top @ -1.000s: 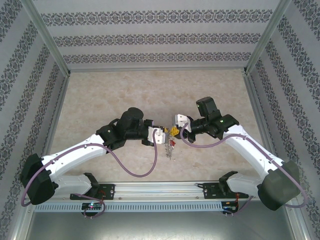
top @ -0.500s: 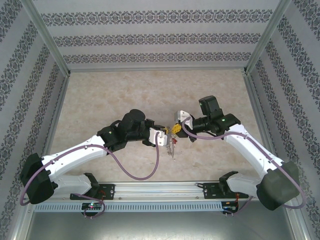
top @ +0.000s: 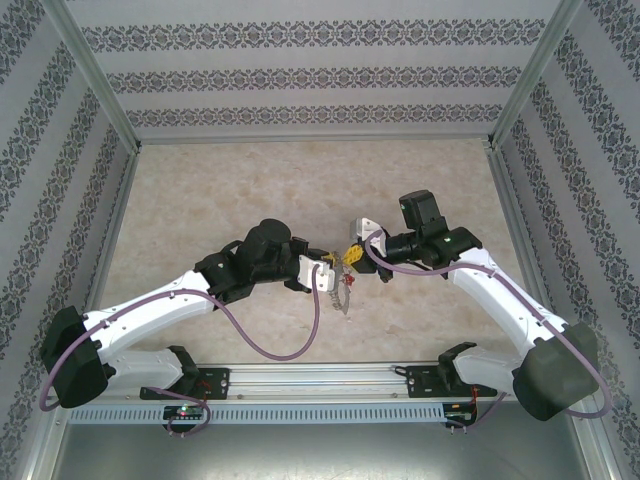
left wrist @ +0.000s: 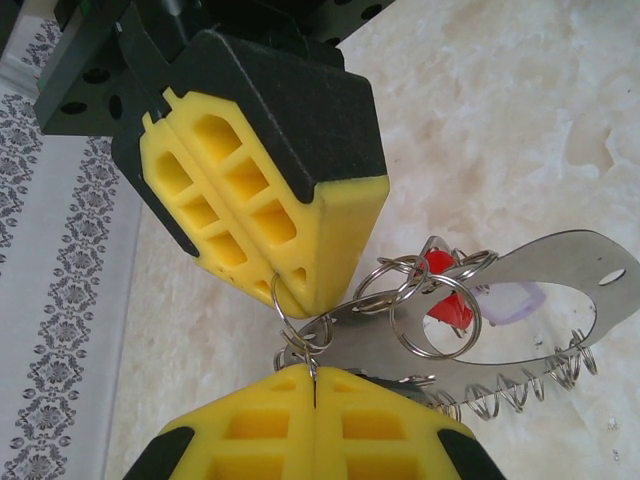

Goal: Put the keys on the keyring

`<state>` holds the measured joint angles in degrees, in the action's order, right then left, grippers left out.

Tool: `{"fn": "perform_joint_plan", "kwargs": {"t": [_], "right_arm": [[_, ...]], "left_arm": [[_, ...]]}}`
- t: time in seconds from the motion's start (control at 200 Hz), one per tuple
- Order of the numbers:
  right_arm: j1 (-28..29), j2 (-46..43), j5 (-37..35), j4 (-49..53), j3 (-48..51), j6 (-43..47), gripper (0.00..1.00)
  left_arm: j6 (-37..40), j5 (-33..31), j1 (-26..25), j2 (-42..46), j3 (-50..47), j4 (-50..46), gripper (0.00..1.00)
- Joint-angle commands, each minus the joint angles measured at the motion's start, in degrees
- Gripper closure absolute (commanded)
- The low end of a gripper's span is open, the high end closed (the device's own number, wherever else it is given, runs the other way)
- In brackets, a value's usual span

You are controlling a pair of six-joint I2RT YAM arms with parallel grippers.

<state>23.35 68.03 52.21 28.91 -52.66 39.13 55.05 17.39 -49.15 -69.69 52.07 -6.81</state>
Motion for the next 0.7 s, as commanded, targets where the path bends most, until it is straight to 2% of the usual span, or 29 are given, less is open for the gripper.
{"fn": "perform_joint_plan", "kwargs": {"t": [0.0, 0.36, 0.699], "right_arm": [[-0.3, -0.5, 2.6, -4.5, -0.6, -0.4, 1.00], [0.2, 0.0, 2.7, -4.0, -0.8, -0.5, 1.00], [1.3, 0.6, 1.9, -2.8, -1.1, 0.6, 1.00]], "left_arm": [[-1.3, 1.8, -1.9, -0.3, -0.2, 0.8, 1.00], [-5.1, 0.8, -1.6, -0.4, 1.5, 3.4, 1.00], [-9.0, 3.4, -1.2, -0.9, 2.8, 6.4, 1.00]]}}
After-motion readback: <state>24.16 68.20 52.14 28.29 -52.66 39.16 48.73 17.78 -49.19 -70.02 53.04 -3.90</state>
